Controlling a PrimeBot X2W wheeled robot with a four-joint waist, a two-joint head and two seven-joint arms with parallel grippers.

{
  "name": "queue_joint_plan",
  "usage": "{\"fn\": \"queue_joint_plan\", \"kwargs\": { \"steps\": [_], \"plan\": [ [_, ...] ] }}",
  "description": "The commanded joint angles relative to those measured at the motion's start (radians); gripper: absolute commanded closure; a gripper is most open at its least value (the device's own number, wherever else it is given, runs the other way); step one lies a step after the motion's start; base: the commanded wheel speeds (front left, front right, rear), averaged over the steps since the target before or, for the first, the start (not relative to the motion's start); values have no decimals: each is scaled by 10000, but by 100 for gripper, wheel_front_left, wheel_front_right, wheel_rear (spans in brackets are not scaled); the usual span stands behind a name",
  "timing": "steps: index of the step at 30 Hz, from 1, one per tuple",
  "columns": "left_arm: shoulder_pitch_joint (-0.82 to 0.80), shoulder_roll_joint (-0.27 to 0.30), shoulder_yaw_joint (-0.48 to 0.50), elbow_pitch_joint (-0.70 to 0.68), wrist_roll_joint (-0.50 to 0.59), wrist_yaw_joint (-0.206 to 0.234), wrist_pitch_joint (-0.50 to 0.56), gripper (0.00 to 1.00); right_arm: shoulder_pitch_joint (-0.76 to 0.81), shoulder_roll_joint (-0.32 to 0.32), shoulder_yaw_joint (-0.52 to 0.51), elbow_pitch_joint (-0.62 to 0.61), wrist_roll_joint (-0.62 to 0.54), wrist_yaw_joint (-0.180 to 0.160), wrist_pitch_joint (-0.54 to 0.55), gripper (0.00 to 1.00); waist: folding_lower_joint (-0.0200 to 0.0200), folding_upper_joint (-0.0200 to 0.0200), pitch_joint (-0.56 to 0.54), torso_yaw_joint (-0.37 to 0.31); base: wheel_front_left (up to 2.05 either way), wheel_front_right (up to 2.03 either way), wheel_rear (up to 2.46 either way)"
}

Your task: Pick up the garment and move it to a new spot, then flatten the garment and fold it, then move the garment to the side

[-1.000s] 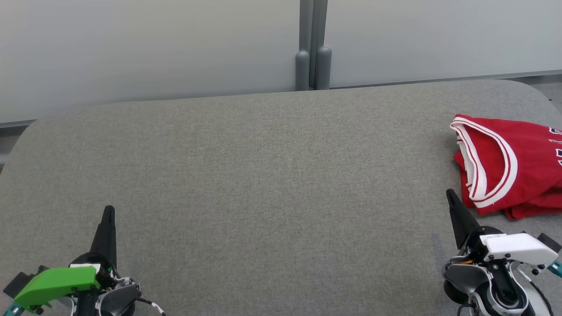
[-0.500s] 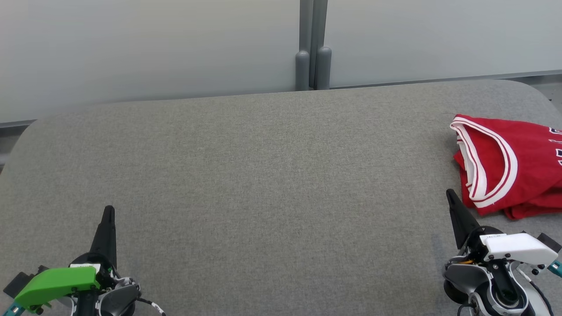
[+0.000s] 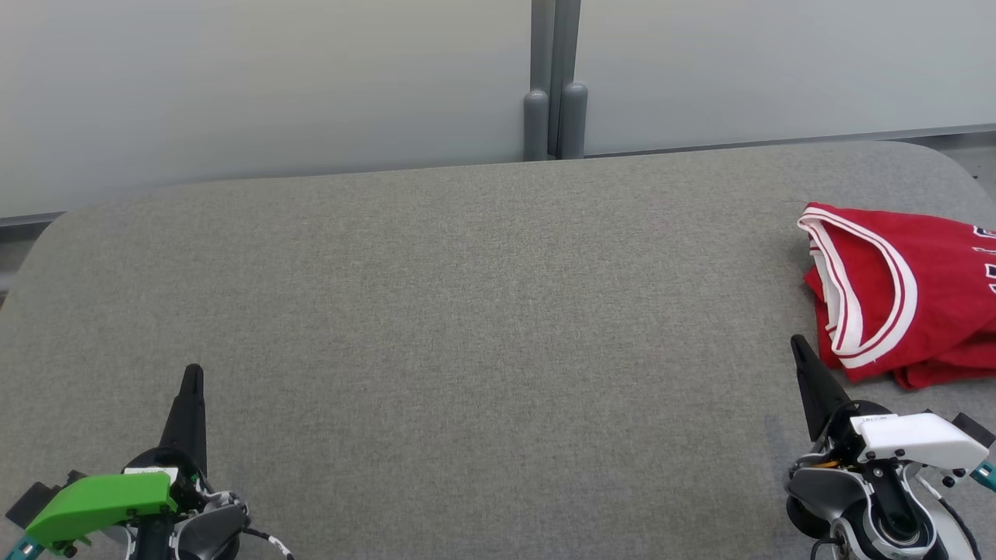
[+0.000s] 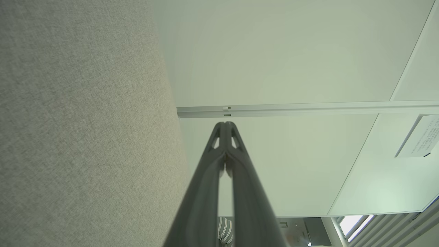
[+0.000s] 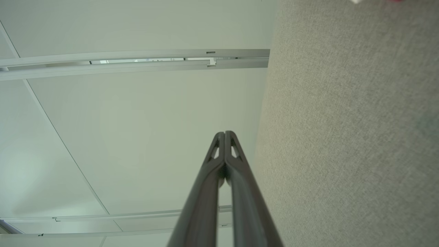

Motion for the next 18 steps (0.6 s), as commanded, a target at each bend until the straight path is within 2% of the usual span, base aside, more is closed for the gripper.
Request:
{"fn": "queue_joint_plan", "kwargs": {
  "steps": [1, 18],
  "plan": [
    [-112, 5, 30, -41, -7, -34, 36, 100, -109, -50, 6, -36, 68, 4, 32, 100, 0, 73, 0, 0, 0, 0, 0],
    [-112, 5, 28, -41, -8, -32, 35, 100, -109, -50, 6, -36, 68, 4, 31, 100, 0, 73, 0, 0, 0, 0, 0]
  ]
}}
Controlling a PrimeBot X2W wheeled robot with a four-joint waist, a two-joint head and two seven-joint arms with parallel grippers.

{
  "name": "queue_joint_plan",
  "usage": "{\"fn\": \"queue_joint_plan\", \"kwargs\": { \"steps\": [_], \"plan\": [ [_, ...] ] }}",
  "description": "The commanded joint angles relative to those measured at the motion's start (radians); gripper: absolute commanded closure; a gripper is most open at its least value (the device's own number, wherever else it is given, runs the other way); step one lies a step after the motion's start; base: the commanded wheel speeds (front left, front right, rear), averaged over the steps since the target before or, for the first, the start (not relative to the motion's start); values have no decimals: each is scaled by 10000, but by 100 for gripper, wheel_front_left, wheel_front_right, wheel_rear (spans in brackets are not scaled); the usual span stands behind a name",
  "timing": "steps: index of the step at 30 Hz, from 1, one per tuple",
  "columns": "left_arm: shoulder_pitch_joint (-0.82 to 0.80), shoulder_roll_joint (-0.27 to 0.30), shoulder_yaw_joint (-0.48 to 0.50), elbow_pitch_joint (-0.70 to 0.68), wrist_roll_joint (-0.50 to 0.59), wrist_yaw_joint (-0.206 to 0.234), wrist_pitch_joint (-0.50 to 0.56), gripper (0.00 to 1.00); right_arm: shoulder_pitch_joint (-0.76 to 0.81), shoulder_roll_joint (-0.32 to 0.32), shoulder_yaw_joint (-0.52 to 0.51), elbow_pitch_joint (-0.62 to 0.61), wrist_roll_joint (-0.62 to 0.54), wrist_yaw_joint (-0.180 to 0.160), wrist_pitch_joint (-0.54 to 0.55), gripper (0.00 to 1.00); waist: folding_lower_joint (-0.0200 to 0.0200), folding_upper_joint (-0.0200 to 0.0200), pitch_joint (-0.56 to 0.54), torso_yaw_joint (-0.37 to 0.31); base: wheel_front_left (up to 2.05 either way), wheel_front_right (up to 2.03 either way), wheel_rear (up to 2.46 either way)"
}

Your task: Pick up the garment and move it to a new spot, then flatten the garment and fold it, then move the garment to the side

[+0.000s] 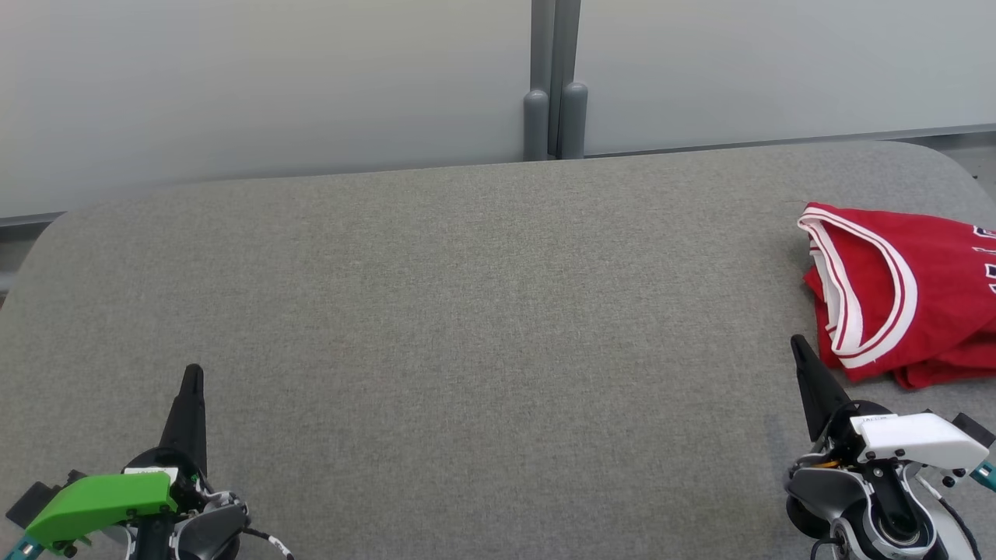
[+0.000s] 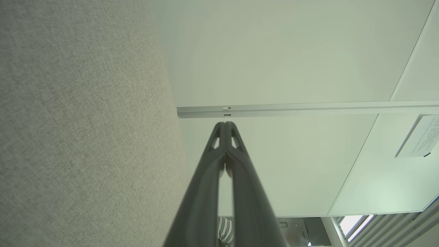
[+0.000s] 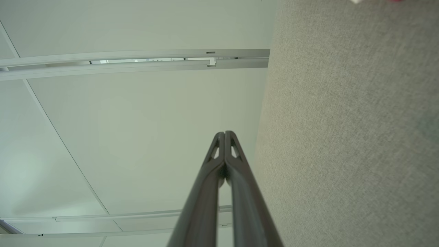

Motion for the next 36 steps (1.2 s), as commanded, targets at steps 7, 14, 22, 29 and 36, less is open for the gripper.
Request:
{"fn": "queue_joint_plan", "kwargs": {
  "steps": [7, 14, 22, 29, 36],
  "plan": [
    [-112, 5, 28, -42, -8, -34, 35, 100, -109, -50, 6, -36, 68, 4, 31, 100, 0, 73, 0, 0, 0, 0, 0],
    [-112, 5, 28, -42, -9, -32, 34, 100, -109, -50, 7, -36, 68, 4, 31, 100, 0, 73, 0, 0, 0, 0, 0],
    [-112, 5, 27, -42, -9, -32, 34, 100, -108, -51, 7, -36, 69, 4, 30, 100, 0, 73, 0, 0, 0, 0, 0],
    [-112, 5, 27, -43, -9, -32, 34, 100, -109, -51, 7, -36, 69, 4, 30, 100, 0, 73, 0, 0, 0, 0, 0],
    [-112, 5, 27, -43, -9, -32, 34, 100, -109, -51, 7, -36, 69, 4, 30, 100, 0, 73, 0, 0, 0, 0, 0]
  ]
}}
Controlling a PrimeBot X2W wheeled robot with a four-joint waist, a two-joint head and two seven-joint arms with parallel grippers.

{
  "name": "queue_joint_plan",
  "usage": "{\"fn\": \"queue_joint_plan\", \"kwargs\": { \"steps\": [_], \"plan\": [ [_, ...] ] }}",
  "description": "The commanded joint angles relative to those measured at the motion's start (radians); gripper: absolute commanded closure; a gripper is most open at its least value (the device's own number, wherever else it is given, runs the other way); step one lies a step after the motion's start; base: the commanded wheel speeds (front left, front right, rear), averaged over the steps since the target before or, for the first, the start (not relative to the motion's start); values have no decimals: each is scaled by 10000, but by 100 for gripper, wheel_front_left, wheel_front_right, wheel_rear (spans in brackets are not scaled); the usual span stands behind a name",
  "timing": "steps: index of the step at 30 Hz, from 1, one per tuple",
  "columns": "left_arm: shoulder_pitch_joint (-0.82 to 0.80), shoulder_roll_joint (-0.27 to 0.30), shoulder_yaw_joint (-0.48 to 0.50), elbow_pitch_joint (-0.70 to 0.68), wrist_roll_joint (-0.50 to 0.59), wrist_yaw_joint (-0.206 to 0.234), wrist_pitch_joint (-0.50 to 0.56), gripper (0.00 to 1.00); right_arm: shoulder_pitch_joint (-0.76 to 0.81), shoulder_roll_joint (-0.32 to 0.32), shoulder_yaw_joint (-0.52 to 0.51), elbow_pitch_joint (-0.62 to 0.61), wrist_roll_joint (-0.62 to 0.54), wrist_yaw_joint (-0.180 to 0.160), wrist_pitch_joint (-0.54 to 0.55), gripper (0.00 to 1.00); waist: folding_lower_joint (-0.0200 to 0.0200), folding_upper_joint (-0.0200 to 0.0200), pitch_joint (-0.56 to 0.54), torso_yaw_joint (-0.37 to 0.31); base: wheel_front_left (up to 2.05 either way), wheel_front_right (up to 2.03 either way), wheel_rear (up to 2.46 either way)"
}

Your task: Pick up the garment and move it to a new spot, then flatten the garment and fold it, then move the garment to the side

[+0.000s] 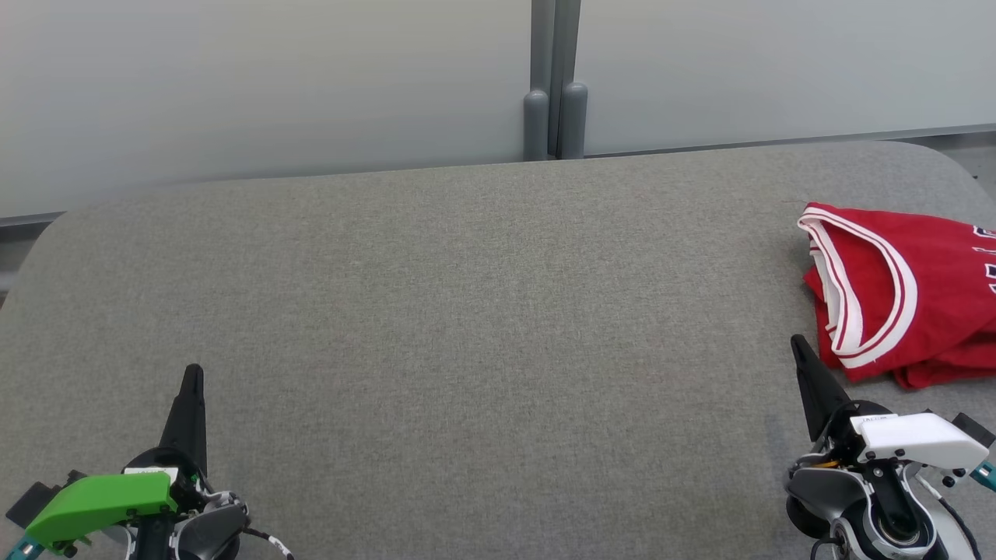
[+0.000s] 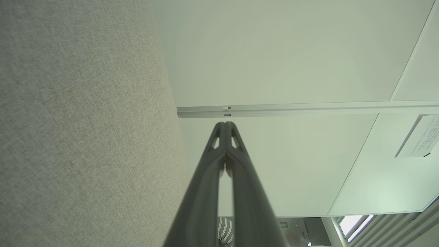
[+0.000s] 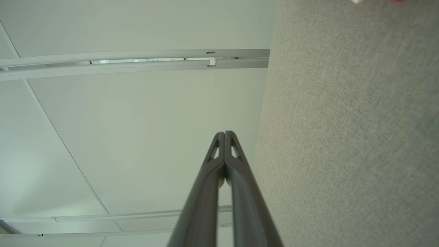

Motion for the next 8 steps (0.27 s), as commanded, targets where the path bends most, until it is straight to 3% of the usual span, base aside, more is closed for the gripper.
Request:
{"fn": "queue_joint_plan", "kwargs": {
  "steps": [1, 8],
  "plan": [
    [-112, 5, 27, -43, -9, -34, 34, 100, -108, -51, 7, -36, 69, 4, 32, 100, 0, 73, 0, 0, 0, 0, 0],
    [-112, 6, 26, -43, -9, -36, 33, 100, -107, -51, 7, -36, 69, 4, 30, 100, 0, 73, 0, 0, 0, 0, 0]
  ]
}}
